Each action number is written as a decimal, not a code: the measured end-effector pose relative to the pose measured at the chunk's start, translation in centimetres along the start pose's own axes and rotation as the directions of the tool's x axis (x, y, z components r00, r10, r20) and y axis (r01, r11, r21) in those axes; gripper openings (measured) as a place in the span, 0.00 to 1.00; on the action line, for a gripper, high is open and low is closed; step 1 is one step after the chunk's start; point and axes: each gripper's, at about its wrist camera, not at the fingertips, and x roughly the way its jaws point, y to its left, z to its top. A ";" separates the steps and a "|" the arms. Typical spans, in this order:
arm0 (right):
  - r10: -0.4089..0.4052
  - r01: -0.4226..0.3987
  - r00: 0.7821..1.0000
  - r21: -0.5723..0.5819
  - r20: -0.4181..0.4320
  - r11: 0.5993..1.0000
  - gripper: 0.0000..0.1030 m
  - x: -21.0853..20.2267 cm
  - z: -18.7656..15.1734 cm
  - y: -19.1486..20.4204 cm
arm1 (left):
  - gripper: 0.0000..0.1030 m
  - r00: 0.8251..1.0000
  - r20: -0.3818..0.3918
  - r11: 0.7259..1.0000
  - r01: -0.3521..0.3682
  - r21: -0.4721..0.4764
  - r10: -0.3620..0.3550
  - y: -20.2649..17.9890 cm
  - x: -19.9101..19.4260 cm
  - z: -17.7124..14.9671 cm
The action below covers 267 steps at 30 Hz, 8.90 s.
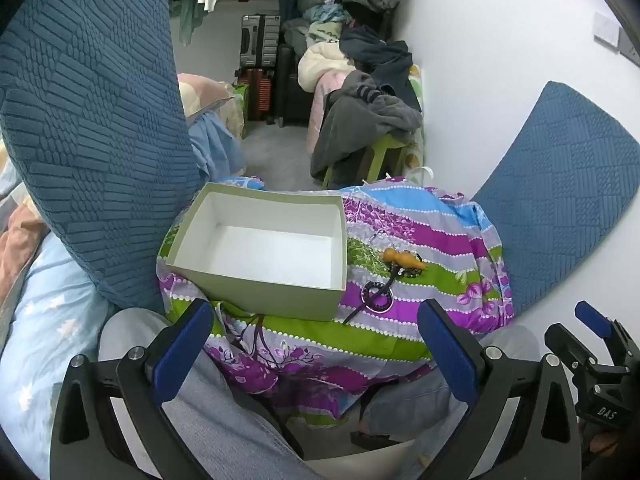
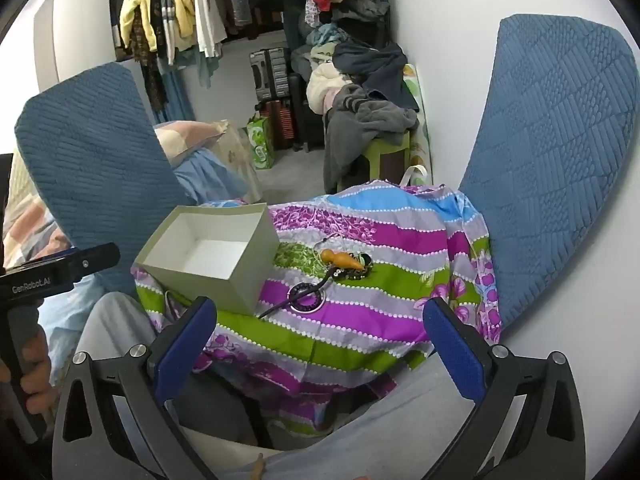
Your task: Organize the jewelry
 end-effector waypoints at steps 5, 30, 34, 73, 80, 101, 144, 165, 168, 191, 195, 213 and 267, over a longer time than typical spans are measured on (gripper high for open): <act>-0.007 0.007 1.000 -0.004 -0.027 1.000 1.00 0.7 -0.2 0.8 | 0.99 1.000 -0.008 1.000 -0.001 0.009 0.001 -0.1 0.0 0.0; -0.020 0.021 0.999 0.007 -0.036 1.000 1.00 0.9 -0.1 0.1 | 0.99 1.000 -0.021 1.000 -0.007 0.023 0.007 -0.1 0.4 0.2; -0.022 0.022 0.999 0.004 -0.035 1.000 1.00 0.9 -0.1 0.1 | 0.99 1.000 -0.019 1.000 -0.008 0.020 0.008 0.0 0.3 0.2; -0.023 0.024 0.998 0.017 -0.059 1.000 1.00 1.5 -0.4 -0.3 | 0.99 0.993 -0.121 0.998 0.010 0.055 -0.003 -1.8 1.4 0.6; -0.024 0.026 0.997 0.024 -0.069 0.999 1.00 2.0 -0.3 -0.5 | 0.99 0.987 -0.156 0.996 -0.012 0.093 0.026 -3.7 1.5 1.6; -0.051 0.055 0.994 0.045 -0.093 0.997 1.00 4.3 -0.7 -2.5 | 0.99 0.953 -0.303 1.000 -0.018 0.018 0.023 -5.4 2.6 4.1; 0.239 -0.249 0.956 -0.035 -0.173 0.968 0.42 24.2 0.3 -7.2 | 0.57 0.920 -0.348 0.965 0.235 0.120 -0.181 -11.8 21.8 0.5; 0.239 -0.307 0.901 -0.143 -0.363 0.941 0.35 33.2 -0.5 -6.7 | 0.32 0.911 -0.408 0.952 0.175 0.250 -0.060 -13.0 32.6 -1.6; 0.231 -0.308 0.895 -0.155 -0.381 0.939 0.34 33.6 -0.9 -6.4 | 0.27 0.906 -0.422 0.950 0.164 0.264 -0.039 -13.0 33.7 -2.0; 0.257 -0.275 0.918 -0.020 -0.301 0.961 0.18 31.5 0.4 -8.8 | 0.06 0.931 -0.357 0.971 0.148 0.190 -0.072 -11.5 33.5 -0.4; 0.206 -0.216 0.934 -0.003 -0.291 0.976 0.07 30.7 0.4 -9.3 | 0.06 0.928 -0.356 0.973 0.170 0.154 -0.106 -11.1 32.3 0.1; 0.112 -0.101 0.960 0.057 -0.256 0.993 0.35 33.0 1.8 -12.3 | 0.06 0.921 -0.344 0.976 0.211 0.045 -0.184 -9.3 29.8 0.8; 0.079 -0.072 0.993 0.089 -0.083 0.993 0.26 16.3 12.1 1.2 | 0.07 0.956 -0.171 0.962 0.255 0.095 -0.237 -2.4 14.2 12.7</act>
